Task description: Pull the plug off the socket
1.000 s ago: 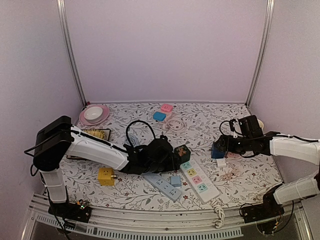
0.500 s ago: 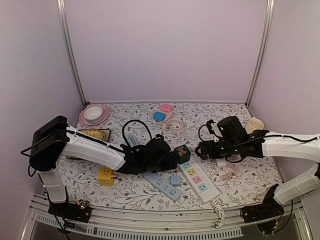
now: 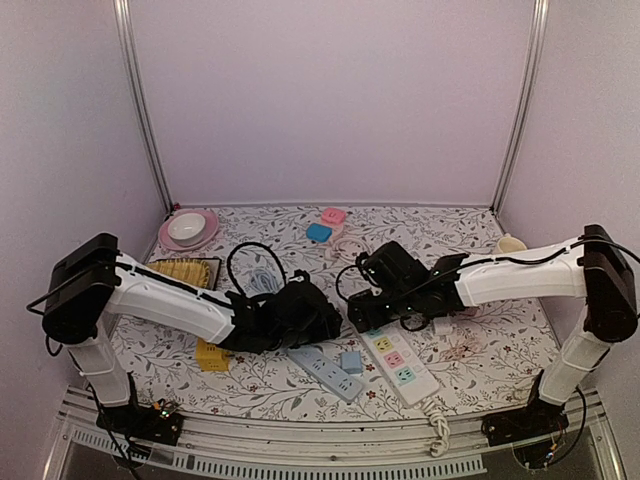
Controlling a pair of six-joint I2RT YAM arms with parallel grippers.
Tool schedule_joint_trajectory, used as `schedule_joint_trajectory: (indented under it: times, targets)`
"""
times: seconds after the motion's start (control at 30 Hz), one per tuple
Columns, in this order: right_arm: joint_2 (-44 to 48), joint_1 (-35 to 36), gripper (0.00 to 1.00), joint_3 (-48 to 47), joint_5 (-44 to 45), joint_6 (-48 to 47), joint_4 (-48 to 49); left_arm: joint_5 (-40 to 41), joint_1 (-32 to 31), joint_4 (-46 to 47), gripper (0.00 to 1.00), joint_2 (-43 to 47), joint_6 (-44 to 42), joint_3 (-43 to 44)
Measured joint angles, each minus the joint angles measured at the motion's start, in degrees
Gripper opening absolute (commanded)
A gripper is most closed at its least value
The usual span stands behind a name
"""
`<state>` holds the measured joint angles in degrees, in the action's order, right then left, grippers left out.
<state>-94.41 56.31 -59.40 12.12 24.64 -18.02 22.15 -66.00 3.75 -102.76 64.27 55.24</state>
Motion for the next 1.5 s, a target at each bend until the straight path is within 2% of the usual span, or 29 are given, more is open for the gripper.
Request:
schedule_joint_trajectory:
  times: [0.13, 0.23, 0.4, 0.5, 1.03, 1.5]
  targets:
    - [-4.3, 0.0, 0.78, -2.7, 1.3, 0.0, -1.6, 1.0, 0.0, 0.0, 0.69, 1.2, 0.9, -1.5]
    - [-6.4, 0.0, 0.69, -3.8, 2.1, -0.1, -2.5, 1.4, 0.0, 0.0, 0.69, 1.6, 1.4, -2.1]
    - [-8.1, 0.0, 0.47, -5.6, 3.2, -0.2, -3.6, 1.3, 0.0, 0.1, 0.69, 1.6, 1.7, -2.2]
    - [-8.3, 0.0, 0.40, -5.9, 3.8, -0.2, -4.0, 1.3, 0.0, 0.1, 0.69, 1.6, 1.8, -2.3]
    - [-7.3, 0.0, 0.37, -7.1, 4.1, -0.2, -6.1, -3.2, 0.1, 4.6, 0.69, -1.4, -2.4, -0.3]
    - [-5.6, 0.0, 0.36, -12.3, 3.2, 0.5, -7.3, -6.5, 0.0, 9.0, 0.71, -4.2, -3.2, 1.0]
